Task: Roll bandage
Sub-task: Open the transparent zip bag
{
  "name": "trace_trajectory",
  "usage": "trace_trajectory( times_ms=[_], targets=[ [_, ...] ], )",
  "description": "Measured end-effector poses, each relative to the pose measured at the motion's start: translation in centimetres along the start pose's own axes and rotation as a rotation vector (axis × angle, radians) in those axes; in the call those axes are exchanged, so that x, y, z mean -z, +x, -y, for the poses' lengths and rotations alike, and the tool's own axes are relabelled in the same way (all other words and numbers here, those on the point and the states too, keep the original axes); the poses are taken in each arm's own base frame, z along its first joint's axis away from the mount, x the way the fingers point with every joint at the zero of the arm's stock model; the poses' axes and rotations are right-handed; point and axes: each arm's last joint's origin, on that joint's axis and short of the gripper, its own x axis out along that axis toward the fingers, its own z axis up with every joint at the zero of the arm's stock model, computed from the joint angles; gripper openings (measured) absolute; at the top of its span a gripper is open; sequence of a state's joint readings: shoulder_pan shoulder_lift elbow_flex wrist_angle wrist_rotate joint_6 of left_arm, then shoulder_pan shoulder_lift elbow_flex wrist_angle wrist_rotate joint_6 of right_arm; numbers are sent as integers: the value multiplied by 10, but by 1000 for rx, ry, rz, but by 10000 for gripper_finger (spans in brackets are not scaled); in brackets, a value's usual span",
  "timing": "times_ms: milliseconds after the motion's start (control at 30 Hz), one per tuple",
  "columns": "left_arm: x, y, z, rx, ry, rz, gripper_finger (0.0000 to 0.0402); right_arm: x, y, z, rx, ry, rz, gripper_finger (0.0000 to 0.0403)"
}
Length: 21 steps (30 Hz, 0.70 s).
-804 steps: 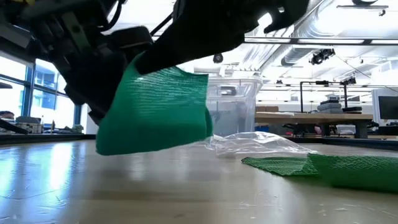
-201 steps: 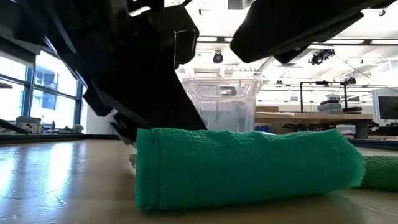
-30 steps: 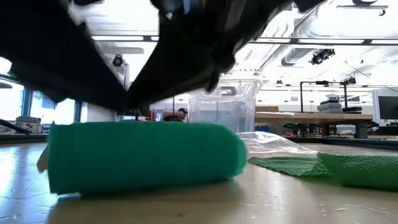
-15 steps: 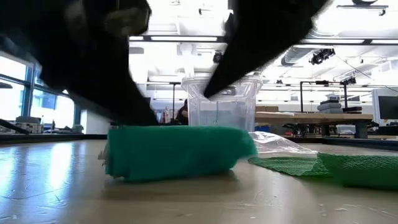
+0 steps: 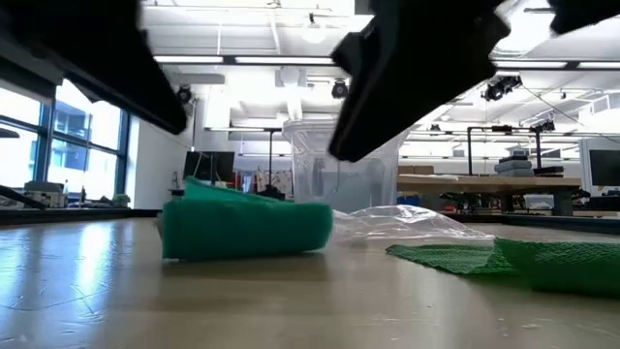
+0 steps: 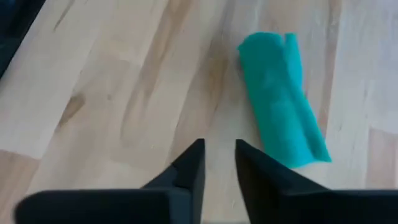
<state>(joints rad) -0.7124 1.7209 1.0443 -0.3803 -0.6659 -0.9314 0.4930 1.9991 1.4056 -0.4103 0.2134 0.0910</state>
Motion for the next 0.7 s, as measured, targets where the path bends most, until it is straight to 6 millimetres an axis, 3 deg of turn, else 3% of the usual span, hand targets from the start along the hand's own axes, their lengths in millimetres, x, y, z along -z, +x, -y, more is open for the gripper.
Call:
trace_trajectory(
  times_ms=[267, 467, 700],
  targets=[
    [19, -16, 13, 28, -125, 28, 44, 10, 18, 21, -3, 79, 91, 165],
    [22, -17, 11, 20, -197, -14, 44, 13, 20, 28, 10, 138, 82, 165],
    [49, -31, -1, -129, -533, -289, 50, 5, 2, 14, -9, 96, 129, 162]
  ],
)
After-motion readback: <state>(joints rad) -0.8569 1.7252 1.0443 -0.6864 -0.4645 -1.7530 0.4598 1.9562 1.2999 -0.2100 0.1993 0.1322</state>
